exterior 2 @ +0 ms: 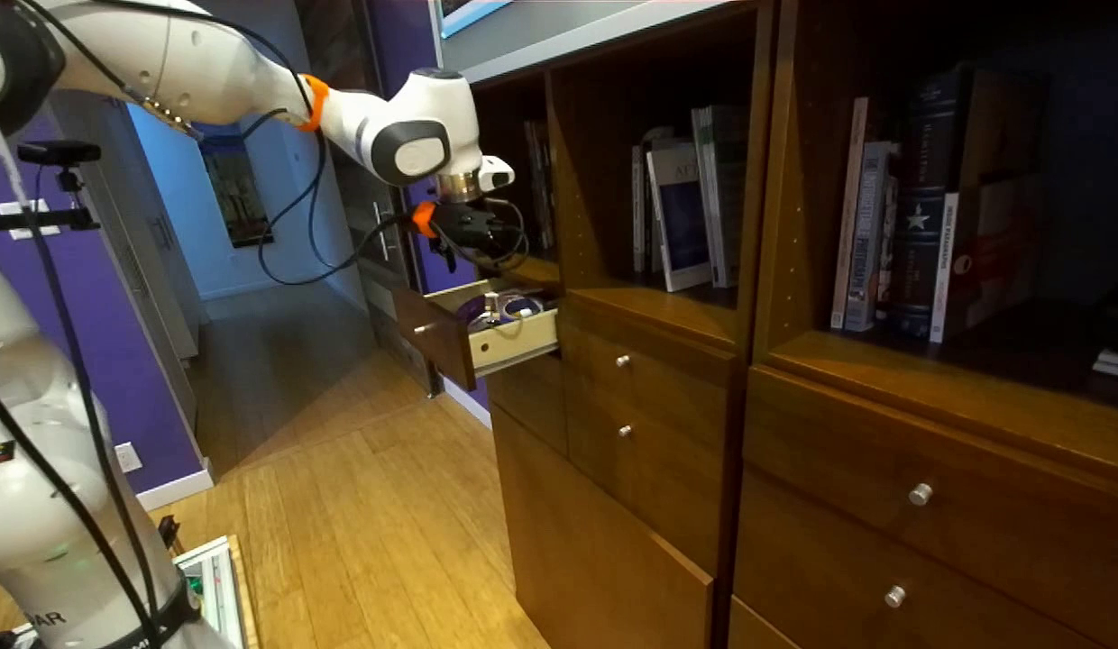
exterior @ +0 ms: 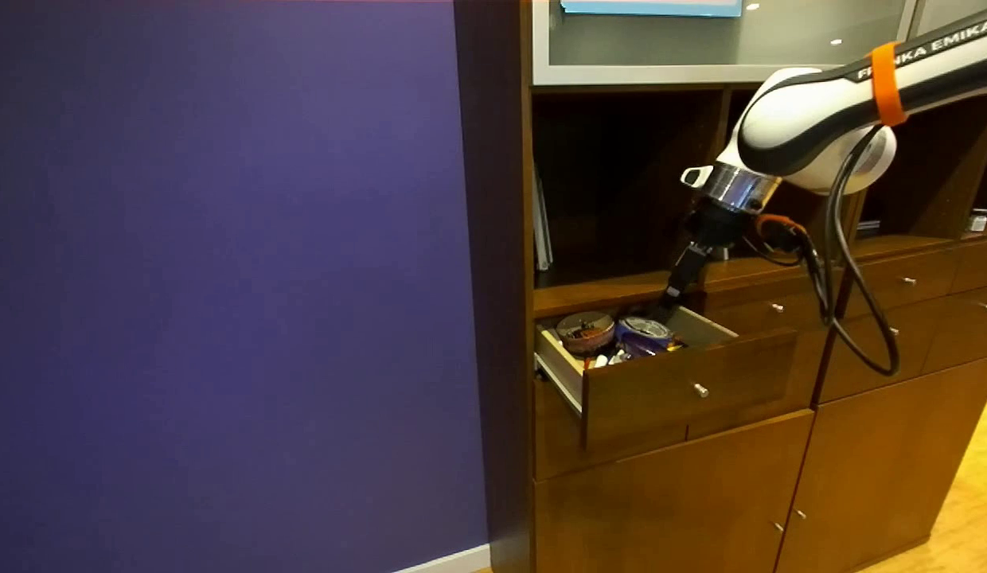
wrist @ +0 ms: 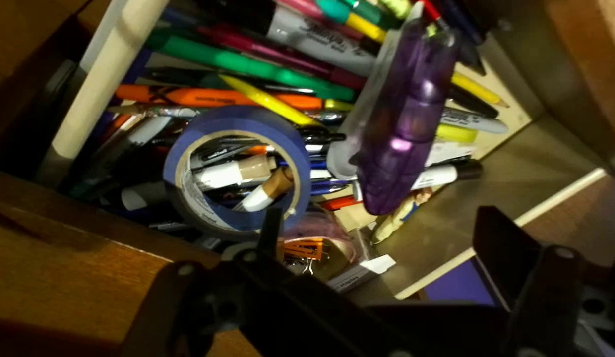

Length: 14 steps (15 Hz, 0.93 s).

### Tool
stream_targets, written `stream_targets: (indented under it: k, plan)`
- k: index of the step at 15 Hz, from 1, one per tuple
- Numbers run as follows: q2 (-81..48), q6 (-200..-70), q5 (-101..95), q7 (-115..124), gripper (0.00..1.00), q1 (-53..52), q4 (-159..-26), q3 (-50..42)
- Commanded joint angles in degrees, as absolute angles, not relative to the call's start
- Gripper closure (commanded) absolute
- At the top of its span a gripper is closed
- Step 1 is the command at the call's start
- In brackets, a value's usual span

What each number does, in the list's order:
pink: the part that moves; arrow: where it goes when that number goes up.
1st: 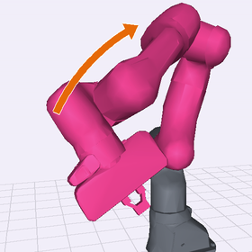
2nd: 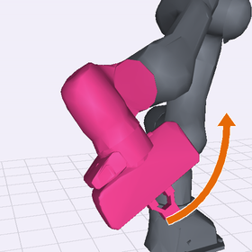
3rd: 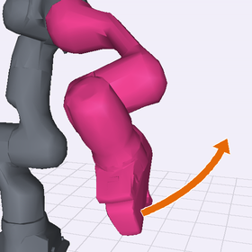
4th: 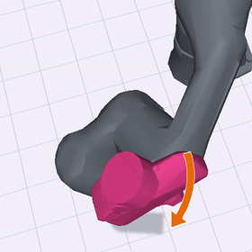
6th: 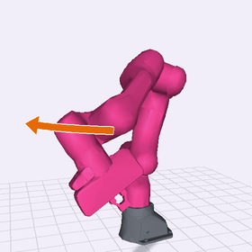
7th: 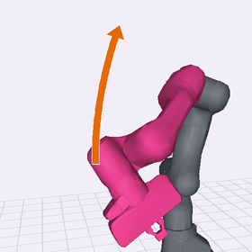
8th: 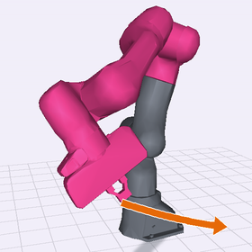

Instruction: Put the blue tape in the drawer then close it

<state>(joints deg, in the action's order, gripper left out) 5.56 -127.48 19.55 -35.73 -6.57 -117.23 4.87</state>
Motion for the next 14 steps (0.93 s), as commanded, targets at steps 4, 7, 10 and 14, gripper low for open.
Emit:
stream_targets:
  k: [4,7,10,14]
  plan:
    - [18.01,-119.17,14.2,-20.54,0.0,-6.49,-125.07,5.08]
    - [22.35,-117.44,7.97,-9.63,0.0,-5.67,-129.05,5.96]
    - [24.92,-112.58,7.49,-1.37,0.0,-5.84,-131.01,5.86]
    - [25.8,-107.65,9.99,2.87,0.0,-6.26,-132.09,5.35]
